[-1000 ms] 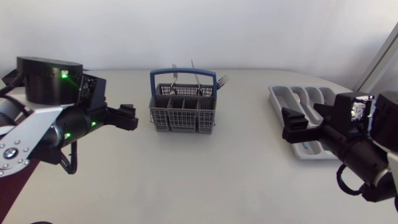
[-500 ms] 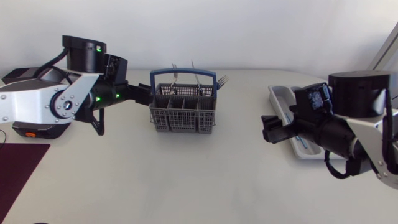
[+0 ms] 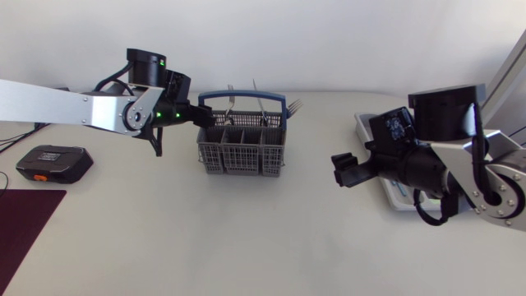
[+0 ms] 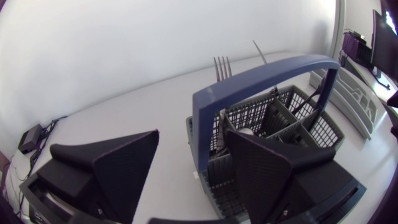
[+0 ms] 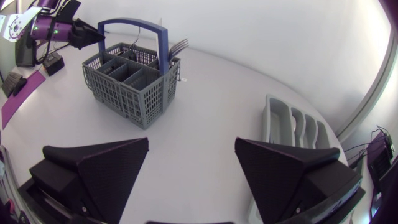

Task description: Unload the cutlery basket into the drawer organizer.

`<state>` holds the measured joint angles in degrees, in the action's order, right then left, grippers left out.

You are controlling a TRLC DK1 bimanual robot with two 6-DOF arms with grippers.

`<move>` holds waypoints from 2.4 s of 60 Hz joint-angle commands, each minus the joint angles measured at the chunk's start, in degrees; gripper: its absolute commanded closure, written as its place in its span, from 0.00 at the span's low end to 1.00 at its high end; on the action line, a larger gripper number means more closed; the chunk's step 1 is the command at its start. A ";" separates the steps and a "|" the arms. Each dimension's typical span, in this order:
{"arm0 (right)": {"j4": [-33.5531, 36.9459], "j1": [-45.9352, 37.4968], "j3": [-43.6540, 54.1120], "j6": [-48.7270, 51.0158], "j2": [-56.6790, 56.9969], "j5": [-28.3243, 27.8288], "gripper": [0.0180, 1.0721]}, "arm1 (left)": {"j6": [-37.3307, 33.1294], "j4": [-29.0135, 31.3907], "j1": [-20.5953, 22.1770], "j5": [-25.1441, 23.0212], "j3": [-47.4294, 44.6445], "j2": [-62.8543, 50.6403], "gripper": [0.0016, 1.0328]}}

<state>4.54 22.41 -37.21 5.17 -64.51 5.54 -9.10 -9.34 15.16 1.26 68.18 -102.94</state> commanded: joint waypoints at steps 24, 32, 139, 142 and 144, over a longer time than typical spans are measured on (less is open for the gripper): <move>-1.46 -0.18 -0.23 -0.16 -1.58 -0.44 0.05 | -2.06 -1.64 -1.36 -3.72 5.82 -7.28 0.93; -1.28 -0.18 0.39 -0.07 -0.35 -0.44 0.05 | -2.50 -1.03 -0.66 -3.63 3.10 -4.64 0.97; 13.83 18.45 4.78 2.21 18.98 -14.95 0.84 | -5.66 6.27 -7.77 -22.97 -16.24 18.91 0.97; 12.08 18.98 4.78 2.57 17.14 -14.95 0.86 | -5.75 6.18 -7.34 -23.05 -14.66 16.71 0.96; 10.67 19.42 4.87 2.57 15.91 -14.86 0.86 | -5.75 6.18 -7.16 -23.32 -13.69 15.48 0.97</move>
<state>17.32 40.82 -32.77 6.52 -45.50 -9.02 -15.05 -2.66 7.60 -20.86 51.46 -83.88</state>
